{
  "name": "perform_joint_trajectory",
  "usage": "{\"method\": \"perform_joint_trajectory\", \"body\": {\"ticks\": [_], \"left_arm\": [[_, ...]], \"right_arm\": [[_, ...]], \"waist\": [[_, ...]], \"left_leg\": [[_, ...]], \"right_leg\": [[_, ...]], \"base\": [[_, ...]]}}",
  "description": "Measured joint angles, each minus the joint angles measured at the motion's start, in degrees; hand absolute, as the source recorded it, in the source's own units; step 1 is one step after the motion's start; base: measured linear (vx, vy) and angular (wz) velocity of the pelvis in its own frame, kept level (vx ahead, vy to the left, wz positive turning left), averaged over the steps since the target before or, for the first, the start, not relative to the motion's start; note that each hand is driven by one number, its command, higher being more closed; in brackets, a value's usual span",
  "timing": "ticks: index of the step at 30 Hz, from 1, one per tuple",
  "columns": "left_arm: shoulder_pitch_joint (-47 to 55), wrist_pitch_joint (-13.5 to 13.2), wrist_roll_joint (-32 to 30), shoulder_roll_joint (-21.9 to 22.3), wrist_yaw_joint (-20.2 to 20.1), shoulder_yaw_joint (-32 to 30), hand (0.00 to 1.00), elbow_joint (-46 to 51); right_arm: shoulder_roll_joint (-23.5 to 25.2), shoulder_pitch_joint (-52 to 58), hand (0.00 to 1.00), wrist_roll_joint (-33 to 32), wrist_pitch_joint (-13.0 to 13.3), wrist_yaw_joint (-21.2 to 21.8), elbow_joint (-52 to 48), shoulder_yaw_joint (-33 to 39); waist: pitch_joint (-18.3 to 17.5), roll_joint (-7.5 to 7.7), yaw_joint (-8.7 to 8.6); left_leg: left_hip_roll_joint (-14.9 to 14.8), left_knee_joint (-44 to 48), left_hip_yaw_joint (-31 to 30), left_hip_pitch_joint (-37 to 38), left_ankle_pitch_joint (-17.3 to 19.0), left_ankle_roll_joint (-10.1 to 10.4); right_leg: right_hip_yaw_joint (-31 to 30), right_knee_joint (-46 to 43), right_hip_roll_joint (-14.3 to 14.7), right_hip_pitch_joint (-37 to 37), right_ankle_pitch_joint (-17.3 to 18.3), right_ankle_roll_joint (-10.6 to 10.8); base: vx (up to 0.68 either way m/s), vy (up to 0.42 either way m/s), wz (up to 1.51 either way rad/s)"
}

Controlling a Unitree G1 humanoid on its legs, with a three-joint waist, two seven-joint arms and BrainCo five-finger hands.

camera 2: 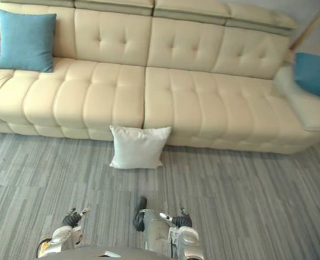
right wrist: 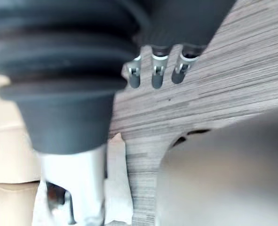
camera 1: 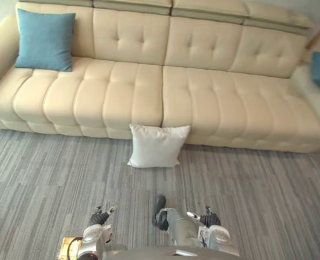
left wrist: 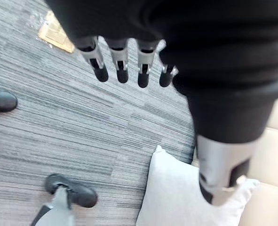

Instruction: Pick up cushions and gather them together orderly.

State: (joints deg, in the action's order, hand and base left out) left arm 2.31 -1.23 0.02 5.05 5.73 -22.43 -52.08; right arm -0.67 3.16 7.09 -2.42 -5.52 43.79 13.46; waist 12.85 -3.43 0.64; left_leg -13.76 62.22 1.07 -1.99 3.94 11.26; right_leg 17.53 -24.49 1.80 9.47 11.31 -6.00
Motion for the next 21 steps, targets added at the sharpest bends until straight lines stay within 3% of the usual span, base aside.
{"method": "perform_joint_trajectory", "body": {"ticks": [2,3,6,7,8,9,10,12,13,15,16,18,21], "left_arm": [[0.57,0.02,0.99,-0.51,0.18,0.05,0.0,1.25],[1.23,-0.03,1.28,-0.64,0.16,0.12,0.0,2.2],[1.27,-0.06,2.21,-0.22,0.18,0.36,0.0,3.19],[1.24,-0.08,2.21,-0.34,0.26,0.94,0.0,3.24],[1.25,-0.08,2.21,-0.41,0.29,1.17,0.0,3.21],[1.43,-0.08,2.21,-0.28,0.35,1.49,0.0,3.06],[1.78,-0.09,2.24,-0.05,0.39,1.56,0.0,2.94],[1.81,-0.18,2.64,-2.12,0.3,1.05,0.0,2.5],[1.81,-0.18,2.72,-2.54,0.27,1.04,0.0,2.03],[1.8,-0.18,3.43,-2.73,0.29,1.01,0.0,1.61],[1.89,-0.14,3.73,-2.76,0.28,1.09,0.0,1.39],[2.05,-0.12,3.86,-3.23,0.28,1.2,0.0,0.65],[2.04,-0.12,3.86,-3.46,0.31,1.21,0.0,0.07]], "right_arm": [[0.12,0.27,0.0,-0.11,-0.3,-0.19,0.79,-1.14],[0.12,0.38,0.0,-0.27,-0.29,-0.36,1.29,-1.89],[0.04,0.54,0.0,-0.7,-0.32,-0.9,1.73,-1.98],[0.23,0.55,0.0,-0.88,-0.35,-0.92,1.76,-2.04],[0.29,0.59,0.0,-0.92,-0.33,-0.93,1.76,-2.06],[0.16,0.82,0.0,-0.95,-0.28,-0.94,1.59,-2.16],[-0.02,0.88,0.0,-0.95,-0.28,-0.93,1.53,-2.2],[1.81,1.41,0.0,-1.07,-0.27,-0.95,1.85,-4.16],[2.07,1.57,0.0,-1.05,-0.27,-0.95,1.94,-4.36],[2.41,1.57,0.0,-0.89,-0.22,-0.9,1.99,-5.0],[1.92,1.52,0.0,-0.63,-0.2,-0.8,1.81,-5.56],[2.03,2.0,0.0,-0.42,0.01,-0.72,0.42,-6.18],[2.25,3.02,0.0,-0.42,0.48,-0.73,-0.22,-6.01]], "waist": [[0.75,0.94,1.29],[0.72,1.45,1.57],[0.78,1.64,2.24],[0.82,1.75,2.52],[0.83,1.84,2.54],[0.58,1.57,2.57],[0.39,1.09,2.56],[-0.95,4.86,2.68],[-1.36,5.54,2.8],[-1.51,5.93,3.92],[-1.45,5.85,4.24],[-1.45,5.49,3.72],[-1.7,5.79,3.8]], "left_leg": [[-0.97,5.04,2.52,-4.96,3.07,-2.0],[-0.86,2.85,4.5,-9.19,5.99,-4.38],[-0.1,-11.22,9.44,-12.5,10.34,-6.3],[2.05,-21.0,9.77,-13.06,11.09,-6.2],[2.88,-23.9,9.56,-12.95,10.77,-6.18],[4.89,-33.82,8.37,-11.64,6.19,-7.28],[5.39,-37.09,7.54,-11.34,2.65,-8.84],[7.24,-38.47,8.53,-8.77,3.74,-10.05],[7.34,-38.94,9.49,-8.08,4.36,-10.3],[7.29,-39.41,11.9,-5.44,6.68,-10.83],[7.35,-39.4,12.64,-3.76,8.49,-10.71],[7.46,-38.9,12.4,-2.26,10.15,-10.89],[7.45,-39.24,10.42,0.09,10.6,-11.3]], "right_leg": [[-2.17,3.76,1.31,-5.35,0.18,-0.25],[-3.42,7.26,1.75,-8.63,0.06,0.08],[-5.42,10.71,1.46,-12.91,-0.5,1.38],[-6.24,11.43,0.92,-14.38,-0.27,2.42],[-6.43,11.34,0.72,-14.61,0.01,2.89],[-7.38,10.86,0.73,-15.21,0.99,4.57],[-7.96,10.66,1.25,-15.44,1.49,5.29],[-10.9,8.32,-1.29,-15.03,2.14,6.15],[-11.28,6.81,-1.83,-14.18,2.18,6.27],[-12.23,-0.18,-2.93,-12.12,1.96,7.04],[-12.18,-7.64,-3.9,-9.22,1.48,9.22],[-12.21,-17.63,-5.05,-4.34,2.23,11.06],[-11.59,-18.69,-8.08,-2.25,4.95,10.32]], "base": [[0.38,-0.087,-0.58],[0.31,-0.024,-0.51],[0.34,0.044,-0.39],[0.42,0.146,-0.3],[0.34,0.147,-0.32],[0.25,0.141,-0.27],[0.28,0.177,-0.44],[0.33,0.208,-0.38],[0.21,0.14,-0.3],[0.17,0.155,-0.6],[0.15,0.158,-0.61],[0.15,0.092,-0.08],[0.18,-0.028,0.49]]}}
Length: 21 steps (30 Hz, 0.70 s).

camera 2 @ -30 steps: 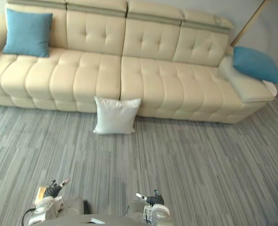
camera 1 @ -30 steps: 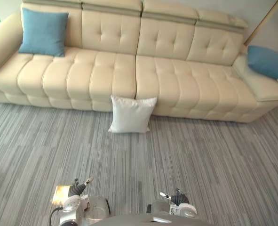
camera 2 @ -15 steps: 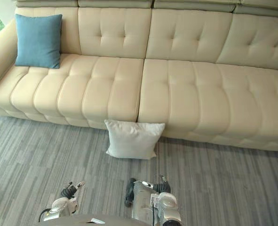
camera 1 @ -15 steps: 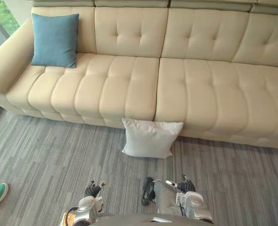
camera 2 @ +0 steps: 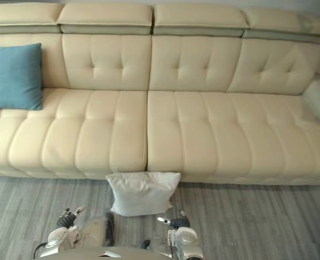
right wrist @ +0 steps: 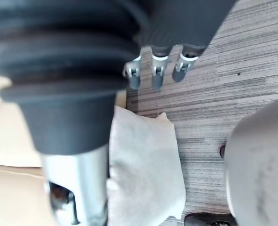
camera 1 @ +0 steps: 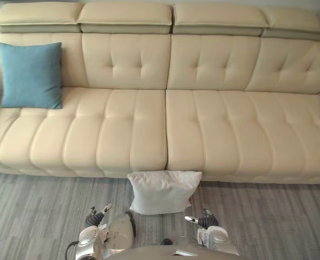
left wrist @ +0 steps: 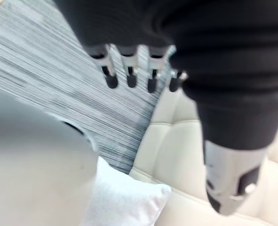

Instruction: Pick up cushions and gather them together orderly.

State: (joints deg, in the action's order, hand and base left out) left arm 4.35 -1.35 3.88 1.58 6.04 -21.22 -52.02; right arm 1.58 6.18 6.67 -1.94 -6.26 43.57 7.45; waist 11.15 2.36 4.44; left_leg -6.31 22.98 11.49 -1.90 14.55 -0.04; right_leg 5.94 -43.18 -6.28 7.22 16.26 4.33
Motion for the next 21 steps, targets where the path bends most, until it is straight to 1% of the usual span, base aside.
{"method": "perform_joint_trajectory", "body": {"ticks": [1,2,3,4,5,6,7,8,9,10,11,13,16,18,21], "left_arm": [[-0.03,0.0,0.07,0.0,0.03,0.01,0.0,-0.32],[-0.03,0.01,0.1,0.01,0.04,0.01,0.0,-0.33],[0.1,0.01,0.54,-0.01,0.13,-0.04,0.0,-0.43],[0.16,0.01,0.55,-0.03,0.19,-0.05,0.0,-0.44],[0.29,-0.05,0.59,-0.46,0.18,-0.1,0.0,-0.35],[0.22,-0.04,0.57,-0.55,0.2,-0.14,0.0,-0.51],[0.32,0.05,0.55,0.3,0.28,-0.13,0.0,-2.16],[0.45,0.03,0.53,0.67,0.32,-0.12,0.0,-2.51],[0.45,0.07,0.51,1.14,0.35,-0.12,0.0,-2.87],[0.54,0.08,0.51,1.77,0.42,-0.14,0.0,-3.43],[0.64,0.07,0.47,2.07,0.75,-0.07,0.0,-3.82],[0.96,0.04,0.43,2.55,0.8,-0.01,0.0,-3.82],[0.98,0.04,0.33,2.34,0.81,0.14,0.0,-3.82],[0.97,0.03,0.29,1.52,0.93,1.37,0.0,-3.82],[0.96,0.0,0.29,1.03,1.09,1.63,0.0,-3.8]], "right_arm": [[-0.08,0.0,0.0,0.06,0.2,-0.01,0.03,0.11],[-0.09,-0.01,0.0,0.11,0.23,0.0,0.06,0.13],[-0.02,0.09,0.0,0.46,0.23,0.0,0.26,0.16],[0.04,0.13,0.0,0.48,0.23,0.0,0.32,0.13],[0.54,0.44,0.0,0.48,0.2,0.02,0.54,0.11],[0.55,0.4,0.0,0.48,0.17,0.03,0.94,0.15],[0.01,0.38,0.0,0.54,-0.05,0.06,2.33,0.03],[-0.23,0.39,0.0,0.53,-0.09,0.07,2.34,-0.05],[-0.68,0.34,0.0,0.53,-0.19,0.05,2.33,-0.01],[-1.31,0.39,0.0,0.53,-0.22,0.04,2.31,0.04],[-2.03,0.39,0.0,0.54,-0.37,0.04,2.59,0.13],[-2.06,0.63,0.0,0.54,-0.45,0.03,2.84,0.41],[-2.23,0.61,0.0,0.54,-0.4,-0.01,3.74,0.6],[-2.39,0.48,0.0,0.54,-0.27,-0.03,4.71,0.6],[-2.46,0.49,0.0,0.54,-0.41,-0.12,4.83,0.59]], "waist": [[-0.24,-0.26,-0.01],[-0.32,-0.31,0.0],[-0.84,-0.09,0.06],[-0.99,0.02,0.11],[-1.76,1.19,0.36],[-2.12,1.24,0.51],[-4.38,-0.34,0.56],[-4.89,-0.98,0.52],[-5.21,-1.94,0.41],[-5.57,-2.56,0.04],[-6.1,-3.45,0.02],[-6.14,-3.31,-0.03],[-6.19,-2.97,0.03],[-6.04,-2.26,0.01],[-5.95,-2.09,0.13]], "left_leg": [[-0.19,-0.05,-1.55,0.16,0.05,0.14],[-0.23,-0.03,-1.84,0.16,0.1,0.34],[-0.35,0.17,-2.93,0.21,0.38,1.26],[-0.3,0.36,-3.27,0.2,0.59,1.67],[0.2,1.17,-3.74,0.22,1.45,3.12],[0.2,1.48,-3.8,0.22,1.73,3.59],[-2.06,1.31,-3.83,0.15,1.53,4.27],[-2.52,0.66,-3.67,0.13,1.38,4.54],[-2.97,-0.41,-3.68,0.26,1.01,5.21],[-3.64,-1.98,-3.73,0.93,0.38,5.99],[-4.18,-5.15,-3.67,2.9,-0.82,7.04],[-4.29,-8.77,-3.75,5.33,-2.43,7.4],[-4.26,-10.67,-3.65,6.18,-3.16,7.74],[-3.48,-12.26,-3.37,6.35,-4.05,7.67],[-2.87,-12.7,-2.46,6.78,-4.27,7.46]], "right_leg": [[1.08,2.39,-2.19,0.72,0.17,-0.25],[1.17,3.1,-2.61,0.84,0.13,-0.31],[0.92,9.05,-3.83,0.78,-1.39,-0.79],[0.8,11.64,-4.15,0.51,-2.96,-0.85],[0.8,18.74,-5.01,-0.64,-11.23,-0.33],[1.03,19.32,-5.12,-1.23,-9.88,1.52],[1.33,24.31,-3.06,-3.55,-9.18,1.96],[1.34,25.83,-2.4,-3.99,-9.18,1.97],[1.43,27.61,-1.49,-4.56,-9.63,2.25],[1.85,29.5,-0.5,-5.14,-10.49,1.94],[2.27,31.47,0.54,-6.36,-11.15,1.44],[2.44,32.68,1.09,-8.24,-11.24,1.31],[2.33,34.14,1.6,-8.91,-11.95,0.99],[1.63,35.95,1.4,-9.01,-13.15,1.19],[0.81,37.09,0.98,-9.19,-14.13,1.45]], "base": [[0.14,-0.067,0.56],[0.16,-0.116,0.6],[0.12,-0.115,0.35],[0.19,-0.208,0.37],[0.13,-0.188,0.15],[0.2,-0.324,-0.06],[0.15,-0.274,-0.21],[0.14,-0.296,-0.3],[0.09,-0.179,-0.17],[0.1,-0.196,-0.12],[0.09,-0.136,-0.03],[0.03,-0.112,0.04],[-0.01,-0.032,-0.01],[-0.04,0.02,-0.07],[-0.04,0.056,-0.15]]}}
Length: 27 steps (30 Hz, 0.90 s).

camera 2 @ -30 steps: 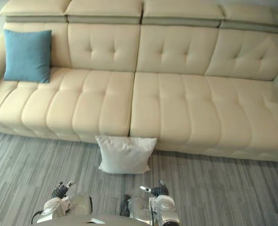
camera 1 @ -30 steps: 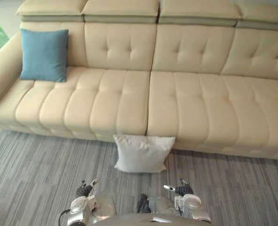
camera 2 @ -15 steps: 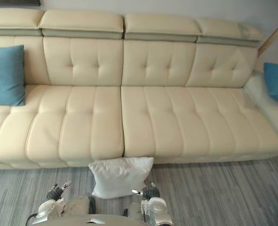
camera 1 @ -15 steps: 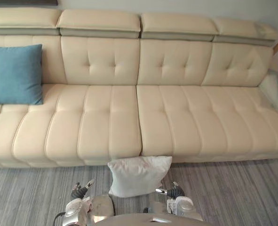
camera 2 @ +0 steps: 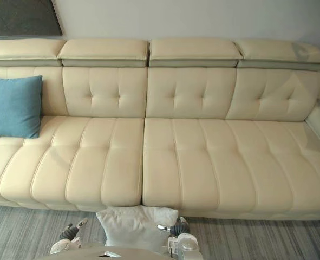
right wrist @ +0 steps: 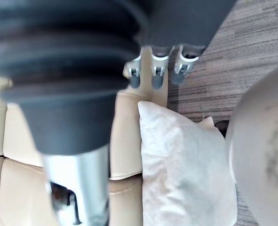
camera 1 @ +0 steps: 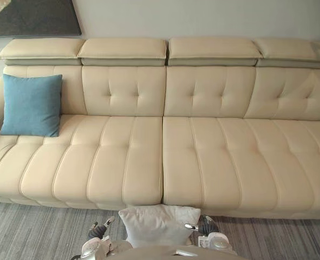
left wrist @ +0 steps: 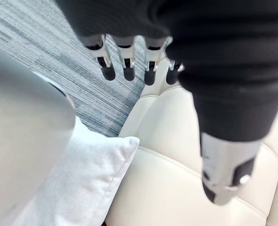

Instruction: Pick up cushions and gather them together orderly.

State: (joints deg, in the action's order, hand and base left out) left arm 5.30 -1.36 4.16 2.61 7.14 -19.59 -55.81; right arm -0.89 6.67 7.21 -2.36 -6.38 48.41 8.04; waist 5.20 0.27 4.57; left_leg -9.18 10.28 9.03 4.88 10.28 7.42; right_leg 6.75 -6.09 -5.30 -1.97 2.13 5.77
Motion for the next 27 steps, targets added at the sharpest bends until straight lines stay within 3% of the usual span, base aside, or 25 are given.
{"method": "perform_joint_trajectory", "body": {"ticks": [5,8,11,13,15,20,23,27], "left_arm": [[-1.04,0.02,-1.01,-1.52,0.28,1.25,0.0,0.0],[-5.89,0.01,-0.92,-2.7,1.55,1.37,0.0,0.3],[-9.22,-0.01,0.51,-2.57,2.96,1.77,0.0,1.7],[-12.09,-0.02,1.77,-3.79,4.52,1.88,0.0,3.67],[-13.57,-0.27,1.93,-5.39,5.4,2.44,0.0,5.43],[-22.31,-1.82,2.55,-9.18,7.44,2.85,0.0,6.95],[-28.2,-2.14,3.59,-9.64,7.99,2.68,0.0,6.9],[-33.5,-1.99,4.63,-9.91,9.24,2.01,0.0,6.91]], "right_arm": [[-0.25,-0.03,0.0,0.0,-0.32,-0.18,0.25,-0.08],[-0.88,-4.95,0.0,-0.05,-0.36,-0.49,-0.2,-1.07],[-2.59,-10.07,0.0,-0.32,-0.36,-1.96,-0.48,-1.16],[-4.47,-14.52,0.0,-0.39,-0.75,-2.69,-1.98,-1.23],[-6.57,-16.0,0.0,-0.22,-0.65,-4.14,-5.08,-1.13],[-12.33,-26.48,0.0,-0.19,-0.65,-8.44,-5.94,1.33],[-13.3,-33.52,0.0,-0.85,-1.33,-10.62,-5.89,1.56],[-13.27,-43.36,0.0,-1.31,-1.89,-11.93,-5.84,0.7]], "waist": [[1.92,1.08,-0.17],[7.24,1.57,-0.1],[10.52,0.57,-0.02],[15.32,0.45,-0.34],[16.57,0.52,-0.66],[21.35,0.42,-1.93],[24.66,0.47,-2.25],[26.51,0.43,-2.18]], "left_leg": [[0.75,1.17,0.73,-0.66,-0.07,-0.34],[-0.55,12.54,0.38,-10.89,3.02,-1.3],[-1.51,22.42,0.88,-22.58,5.92,-2.28],[-2.02,29.83,1.68,-28.56,8.85,-2.87],[-2.44,34.06,1.77,-33.98,10.2,-3.55],[-2.65,39.3,0.97,-47.9,9.69,-3.95],[-2.73,42.11,0.49,-55.58,8.93,-4.29],[-3.52,45.41,0.91,-63.79,7.75,-5.26]], "right_leg": [[-0.59,-0.46,-0.77,0.85,-0.46,0.22],[-2.1,-8.27,-0.64,10.58,0.28,-0.11],[-4.75,-16.36,-0.54,22.67,0.88,0.01],[-7.49,-23.19,-0.57,29.96,2.13,0.67],[-8.67,-26.24,-0.58,35.5,2.47,0.89],[-9.62,-27.56,-0.59,47.67,0.11,0.85],[-10.04,-29.87,-0.61,54.9,-1.25,0.89],[-11.03,-33.22,-0.18,63.61,-2.73,1.13]], "base": [[-0.04,0.033,-0.06],[-0.19,0.03,-0.16],[-0.31,0.099,-0.41],[-0.31,0.105,-0.37],[-0.28,0.063,-0.19],[-0.22,0.031,-0.07],[-0.13,-0.002,0.06],[-0.03,-0.01,-0.1]]}}
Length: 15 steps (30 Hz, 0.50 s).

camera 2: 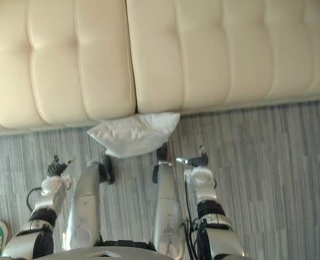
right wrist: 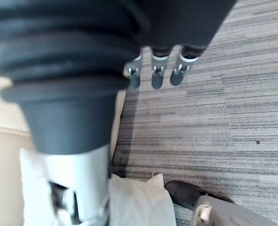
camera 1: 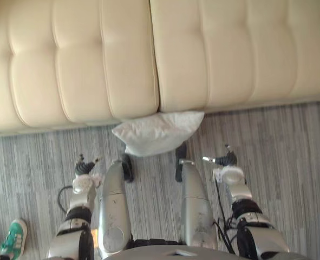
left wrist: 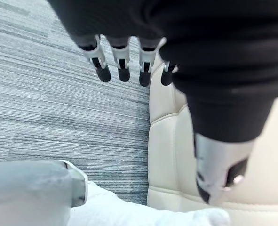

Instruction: Pick up cushions and gather them together orderly.

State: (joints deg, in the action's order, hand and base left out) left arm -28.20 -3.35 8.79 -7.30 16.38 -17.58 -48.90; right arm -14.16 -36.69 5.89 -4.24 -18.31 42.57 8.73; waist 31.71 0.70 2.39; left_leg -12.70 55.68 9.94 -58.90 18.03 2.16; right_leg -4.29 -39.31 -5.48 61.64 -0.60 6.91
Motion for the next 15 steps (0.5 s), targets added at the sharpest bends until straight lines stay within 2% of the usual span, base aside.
{"method": "perform_joint_trajectory", "body": {"ticks": [8,9,10,11,15], "left_arm": [[-9.67,0.14,-0.63,1.07,2.73,1.75,0.0,5.48],[-10.43,0.16,-0.63,1.23,3.11,1.91,0.0,5.8],[-11.54,0.35,-0.63,1.54,3.67,2.05,0.0,6.01],[-12.46,0.51,-0.62,1.84,4.44,2.69,1.0,6.28],[-14.61,0.77,-0.65,2.92,5.34,5.59,1.0,7.48]], "right_arm": [[0.74,-13.39,0.0,0.15,-0.13,-5.13,-2.92,-4.3],[1.01,-13.89,1.0,0.21,-0.18,-5.79,-3.64,-4.37],[1.63,-15.12,1.0,0.33,-0.55,-6.33,-3.62,-4.47],[2.31,-16.22,1.0,0.52,-1.06,-6.86,-3.63,-4.82],[4.25,-18.38,1.0,0.76,-1.22,-8.48,-3.83,-6.31]], "waist": [[0.11,-0.08,0.21],[0.11,-0.08,0.26],[0.13,-0.11,0.25],[0.13,-0.11,0.28],[0.36,-0.54,0.24]], "left_leg": [[-0.32,4.13,-1.21,-9.7,-0.46,-0.54],[-0.18,4.09,-1.33,-10.3,-0.6,-0.62],[0.06,4.05,-1.61,-11.18,-0.7,-0.64],[0.14,3.88,-1.71,-11.96,-0.85,-0.32],[0.51,2.17,-1.78,-12.55,-2.14,-0.06]], "right_leg": [[0.07,-5.04,-0.1,9.61,0.37,0.41],[0.09,-5.08,-0.13,10.19,0.45,0.42],[0.14,-5.04,-0.21,10.99,0.51,0.23],[0.15,-5.01,-0.25,11.79,0.44,0.21],[0.24,-4.26,-0.4,12.45,-0.22,0.42]], "base": [[-0.03,0.008,0.03],[-0.08,-0.004,0.14],[-0.09,-0.013,0.13],[-0.08,-0.012,0.11],[-0.04,-0.013,0.06]]}}
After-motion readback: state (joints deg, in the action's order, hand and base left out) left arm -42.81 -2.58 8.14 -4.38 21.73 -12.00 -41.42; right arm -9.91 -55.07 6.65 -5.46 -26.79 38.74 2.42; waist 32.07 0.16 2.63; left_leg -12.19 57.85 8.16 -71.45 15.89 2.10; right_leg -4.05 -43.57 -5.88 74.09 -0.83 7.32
